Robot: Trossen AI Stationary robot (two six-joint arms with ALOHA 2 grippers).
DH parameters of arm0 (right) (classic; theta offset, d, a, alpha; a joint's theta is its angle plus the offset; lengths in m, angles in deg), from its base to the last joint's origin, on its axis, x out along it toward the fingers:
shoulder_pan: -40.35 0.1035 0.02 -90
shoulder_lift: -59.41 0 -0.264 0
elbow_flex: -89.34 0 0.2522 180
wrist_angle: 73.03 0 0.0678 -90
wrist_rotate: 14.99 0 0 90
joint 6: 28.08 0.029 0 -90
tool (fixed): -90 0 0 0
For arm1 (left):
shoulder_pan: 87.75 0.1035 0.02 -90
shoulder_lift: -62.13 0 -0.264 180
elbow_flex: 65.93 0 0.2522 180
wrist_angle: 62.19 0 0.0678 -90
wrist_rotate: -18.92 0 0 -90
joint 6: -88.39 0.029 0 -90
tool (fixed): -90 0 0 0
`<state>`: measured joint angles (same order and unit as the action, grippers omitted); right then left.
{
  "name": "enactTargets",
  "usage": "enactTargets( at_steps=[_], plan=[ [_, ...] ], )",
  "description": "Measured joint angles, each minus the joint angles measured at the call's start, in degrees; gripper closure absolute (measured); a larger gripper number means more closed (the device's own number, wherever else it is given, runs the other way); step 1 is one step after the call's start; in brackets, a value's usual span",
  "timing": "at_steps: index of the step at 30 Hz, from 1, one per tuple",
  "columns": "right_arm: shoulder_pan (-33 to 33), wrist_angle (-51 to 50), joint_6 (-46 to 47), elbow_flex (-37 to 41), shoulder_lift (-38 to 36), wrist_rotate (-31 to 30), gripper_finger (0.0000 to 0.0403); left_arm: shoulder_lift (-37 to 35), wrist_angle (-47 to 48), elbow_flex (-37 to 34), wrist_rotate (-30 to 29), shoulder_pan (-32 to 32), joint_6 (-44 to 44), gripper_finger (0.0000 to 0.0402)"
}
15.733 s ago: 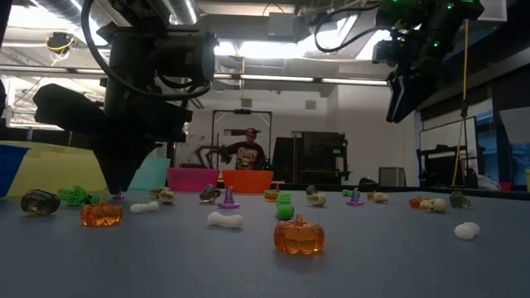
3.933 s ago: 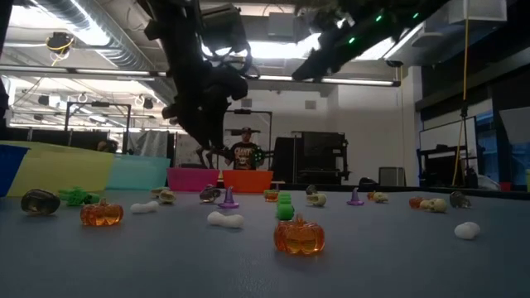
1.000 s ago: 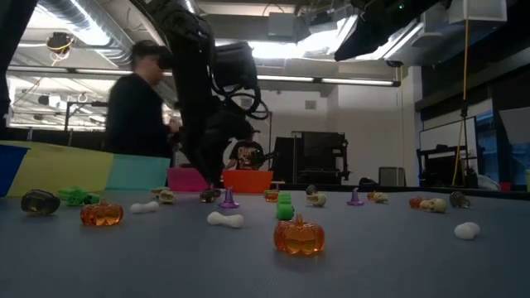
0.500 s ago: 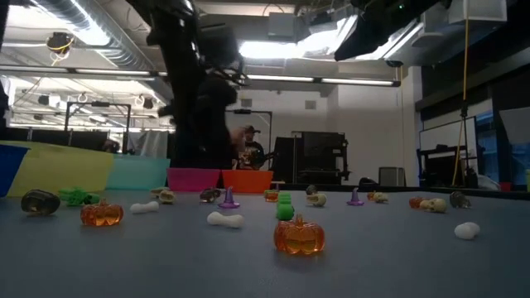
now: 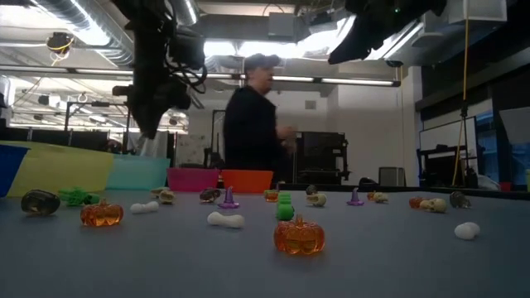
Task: Sort Halloween decoration
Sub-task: Put the black skull toy into the green bin, then put the white bone toy into the yellow bin
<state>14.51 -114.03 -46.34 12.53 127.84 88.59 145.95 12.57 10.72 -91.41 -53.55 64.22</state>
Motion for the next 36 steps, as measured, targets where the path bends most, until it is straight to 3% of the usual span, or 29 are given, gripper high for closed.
enactTargets(
  at_steps=[13, 31, 36],
  plan=[
    [-0.02, -0.09, 0.00, 0.02, 5.90, 0.00, 0.0235, 0.14, -0.64, 0.00, -4.14, 1.52, 2.46, 0.0297],
    [-0.04, -0.07, -0.02, 0.02, 6.09, -0.02, 0.0235, 0.14, -0.67, 0.00, -4.15, 1.52, 5.48, 0.0214],
    [-0.04, -0.09, -0.02, 0.02, 6.09, -0.02, 0.0235, 0.14, -2.90, 0.00, -1.16, 1.43, 5.47, 0.0208]
  ],
)
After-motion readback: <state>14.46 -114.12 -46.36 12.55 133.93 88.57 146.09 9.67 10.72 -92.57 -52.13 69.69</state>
